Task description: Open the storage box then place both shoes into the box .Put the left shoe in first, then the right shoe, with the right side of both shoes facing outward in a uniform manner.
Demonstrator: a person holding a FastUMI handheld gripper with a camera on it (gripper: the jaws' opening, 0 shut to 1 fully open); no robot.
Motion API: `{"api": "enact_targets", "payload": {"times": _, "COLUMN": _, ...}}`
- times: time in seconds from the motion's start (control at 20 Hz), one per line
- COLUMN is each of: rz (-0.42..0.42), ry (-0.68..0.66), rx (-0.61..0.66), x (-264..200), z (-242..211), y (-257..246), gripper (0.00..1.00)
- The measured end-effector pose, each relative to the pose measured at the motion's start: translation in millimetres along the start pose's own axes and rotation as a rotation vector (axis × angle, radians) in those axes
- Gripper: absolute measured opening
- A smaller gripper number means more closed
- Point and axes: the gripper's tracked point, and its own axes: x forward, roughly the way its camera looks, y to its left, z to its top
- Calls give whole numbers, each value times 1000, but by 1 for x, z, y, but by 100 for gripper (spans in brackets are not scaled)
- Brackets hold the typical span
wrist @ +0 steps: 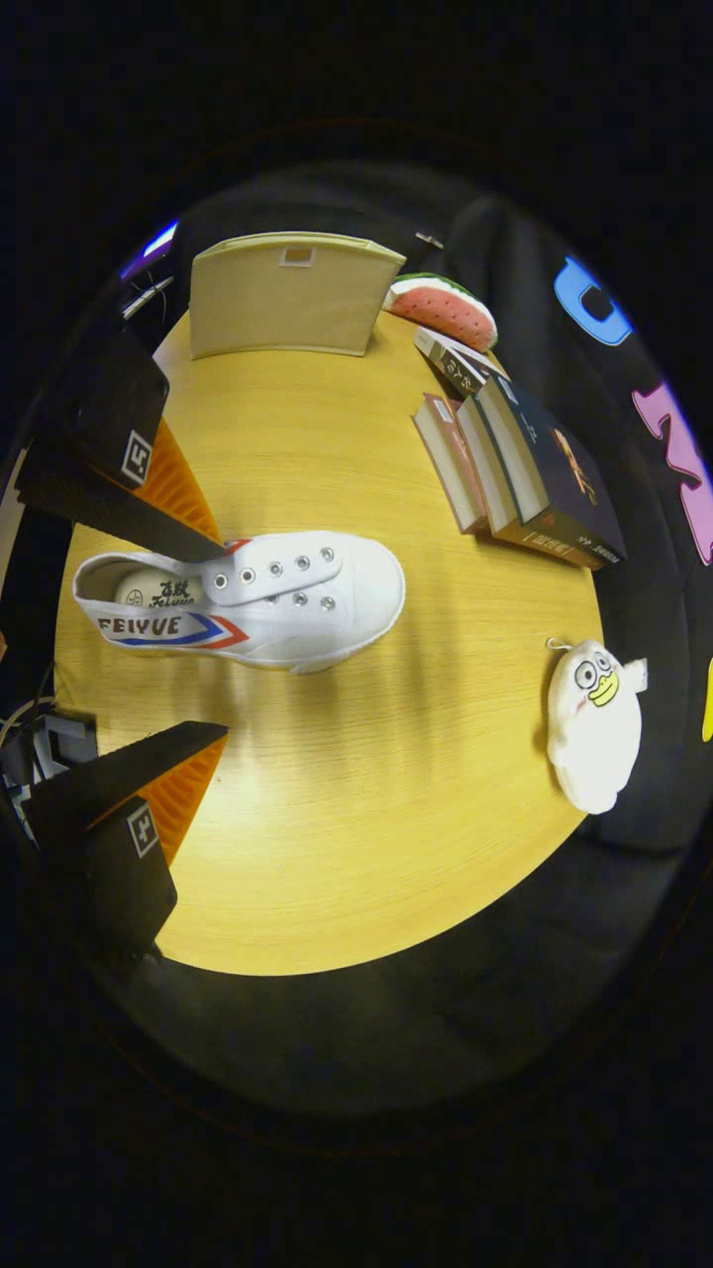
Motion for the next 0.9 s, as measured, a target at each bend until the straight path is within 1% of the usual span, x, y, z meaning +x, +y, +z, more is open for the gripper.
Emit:
{"api": "enact_targets", "payload": {"times": 0.1, "rz": 8, "ry": 20, "rx": 13, "x": 12, "z": -1, "y": -6, "gripper": 99}}
{"api": "enact_targets", "payload": {"times": 0.25, "rz": 47, "ry": 50, "rx": 25, "x": 19, "z": -4, "y": -7, "gripper": 99}}
{"api": "enact_targets", "payload": {"times": 0.35, "rz": 82, "ry": 69, "rx": 51, "x": 21, "z": -6, "y": -5, "gripper": 99}}
{"api": "enact_targets", "payload": {"times": 0.4, "rz": 114, "ry": 81, "rx": 81, "x": 22, "z": -6, "y": -1, "gripper": 99}}
{"api": "enact_targets", "payload": {"times": 0.45, "rz": 132, "ry": 93, "rx": 113, "x": 21, "z": -7, "y": 0, "gripper": 90}}
{"api": "enact_targets", "payload": {"times": 0.55, "rz": 126, "ry": 84, "rx": 126, "x": 26, "z": -7, "y": -6, "gripper": 79}}
{"api": "enact_targets", "payload": {"times": 0.65, "rz": 133, "ry": 101, "rx": 103, "x": 35, "z": -14, "y": 2, "gripper": 82}}
{"api": "enact_targets", "payload": {"times": 0.7, "rz": 153, "ry": 102, "rx": 110, "x": 37, "z": -15, "y": 12, "gripper": 80}}
{"api": "enact_targets", "payload": {"times": 0.75, "rz": 116, "ry": 98, "rx": 106, "x": 35, "z": -12, "y": 10, "gripper": 65}}
{"api": "enact_targets", "payload": {"times": 0.8, "rz": 110, "ry": 92, "rx": 83, "x": 40, "z": -13, "y": 9, "gripper": 50}}
{"api": "enact_targets", "payload": {"times": 0.85, "rz": 117, "ry": 97, "rx": 66, "x": 37, "z": -16, "y": 10, "gripper": 49}}
{"api": "enact_targets", "payload": {"times": 0.9, "rz": 124, "ry": 102, "rx": 79, "x": 36, "z": -15, "y": 10, "gripper": 45}}
